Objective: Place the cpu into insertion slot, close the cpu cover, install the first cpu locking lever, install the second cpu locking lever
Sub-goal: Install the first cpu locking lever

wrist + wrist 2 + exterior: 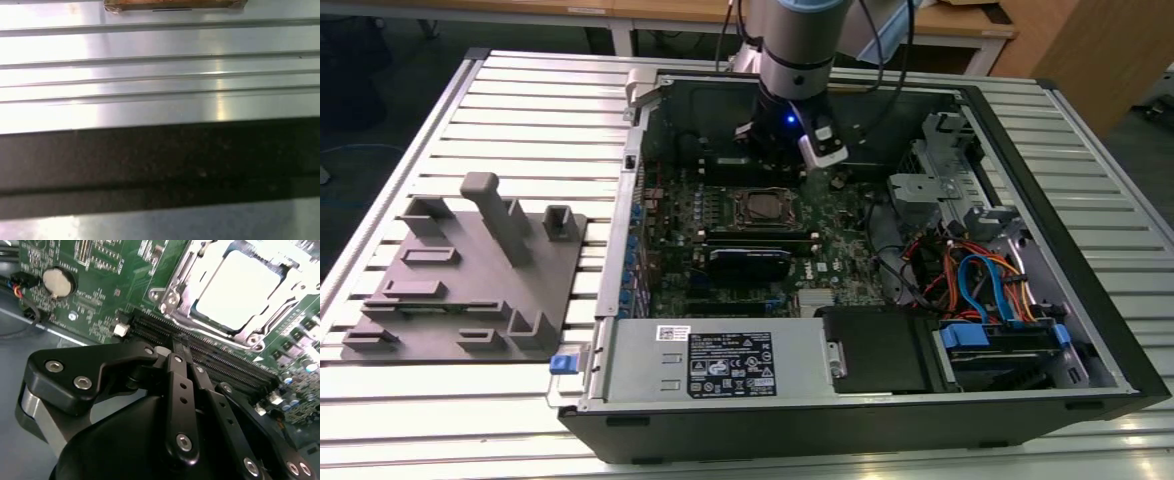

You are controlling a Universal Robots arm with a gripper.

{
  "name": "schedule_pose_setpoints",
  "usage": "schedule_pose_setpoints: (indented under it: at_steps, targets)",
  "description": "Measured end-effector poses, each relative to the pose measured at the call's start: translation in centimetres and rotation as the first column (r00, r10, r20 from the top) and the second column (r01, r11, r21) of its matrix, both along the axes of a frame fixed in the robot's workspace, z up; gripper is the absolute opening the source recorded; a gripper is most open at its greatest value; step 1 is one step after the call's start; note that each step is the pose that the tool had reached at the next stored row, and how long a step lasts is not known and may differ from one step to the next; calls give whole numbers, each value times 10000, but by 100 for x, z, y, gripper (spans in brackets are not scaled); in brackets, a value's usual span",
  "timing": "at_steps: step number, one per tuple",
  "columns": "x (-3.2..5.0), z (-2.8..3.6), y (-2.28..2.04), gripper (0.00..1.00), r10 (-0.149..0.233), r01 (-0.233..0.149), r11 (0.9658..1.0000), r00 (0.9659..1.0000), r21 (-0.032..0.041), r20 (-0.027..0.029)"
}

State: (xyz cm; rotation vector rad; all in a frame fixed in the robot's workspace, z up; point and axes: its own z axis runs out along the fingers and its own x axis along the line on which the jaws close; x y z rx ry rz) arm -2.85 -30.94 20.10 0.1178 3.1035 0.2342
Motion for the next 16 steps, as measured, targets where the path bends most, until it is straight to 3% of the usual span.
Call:
schedule_pose_setpoints:
  at_steps: [2,3,11,16]
  targets:
    - [0,0,-1,10,0,0,9998,10000,-182,1]
    - [0,2,-1,10,0,0,9997,10000,-226,1]
    - [0,37,-2,10,-1,1,9996,10000,-298,2]
    - [0,37,-38,10,0,0,9994,10000,-352,1]
